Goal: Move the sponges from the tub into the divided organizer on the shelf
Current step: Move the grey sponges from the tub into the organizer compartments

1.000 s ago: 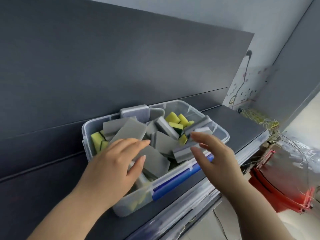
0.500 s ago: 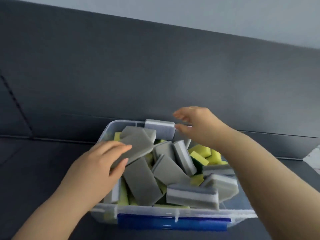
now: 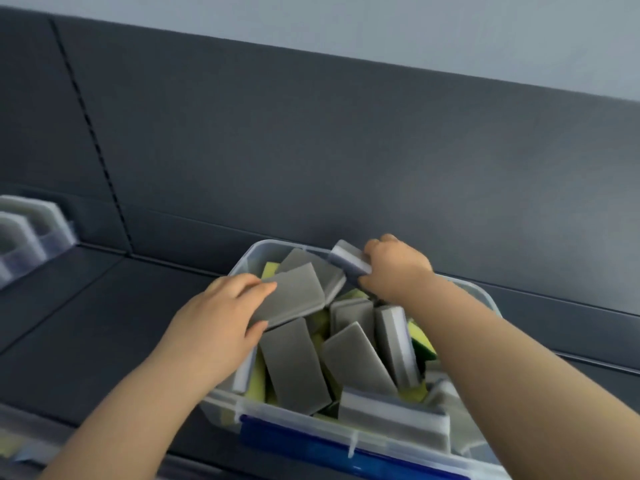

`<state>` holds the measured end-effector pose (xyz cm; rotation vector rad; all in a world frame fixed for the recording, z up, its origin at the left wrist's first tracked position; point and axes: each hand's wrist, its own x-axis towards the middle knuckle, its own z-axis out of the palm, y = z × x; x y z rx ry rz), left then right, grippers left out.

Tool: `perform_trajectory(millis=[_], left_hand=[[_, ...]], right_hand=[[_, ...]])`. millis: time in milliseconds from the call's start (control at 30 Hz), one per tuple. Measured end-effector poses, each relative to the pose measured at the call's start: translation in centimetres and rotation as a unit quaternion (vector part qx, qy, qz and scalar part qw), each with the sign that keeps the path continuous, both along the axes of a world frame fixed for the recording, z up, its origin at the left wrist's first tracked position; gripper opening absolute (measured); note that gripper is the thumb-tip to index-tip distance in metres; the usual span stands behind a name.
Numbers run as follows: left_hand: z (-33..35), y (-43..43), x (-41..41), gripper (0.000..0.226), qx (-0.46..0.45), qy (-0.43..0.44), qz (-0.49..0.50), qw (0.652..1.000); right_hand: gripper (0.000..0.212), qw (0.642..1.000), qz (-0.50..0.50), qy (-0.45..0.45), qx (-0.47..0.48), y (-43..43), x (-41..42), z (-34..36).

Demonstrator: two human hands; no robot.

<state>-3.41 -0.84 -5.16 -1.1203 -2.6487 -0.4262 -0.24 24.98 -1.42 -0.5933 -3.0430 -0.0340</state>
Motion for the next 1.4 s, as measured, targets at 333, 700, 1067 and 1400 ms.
perform_trajectory(millis=[333, 700, 1067, 1400], left_hand=[[0.1, 4.1, -0.9, 0.013, -0.044, -0.03, -0.046, 0.998], [1.0, 5.6, -1.7, 0.023, -0.043, -0.075, -0.081, 0.993], [5.1, 7.9, 0.3, 0.061, 0.188, -0.244, -0.138, 0.941], [4.4, 2.4, -2.8, 0.047, 0.358, -0.377, -0.078, 0.851]], right_hand=[[0.042, 0.983, 0.017, -0.022, 0.18, 1.4, 9.2, 1.3], [0.034, 0.971, -0.007, 0.026, -0.237, 2.8, 8.9, -1.3], [0.031, 0.827, 0.077, 0.211, -0.515, -1.2, 6.9, 1.3], [0.029, 0.771, 0.096, 0.245, -0.58, -5.0, 1.8, 2.4]])
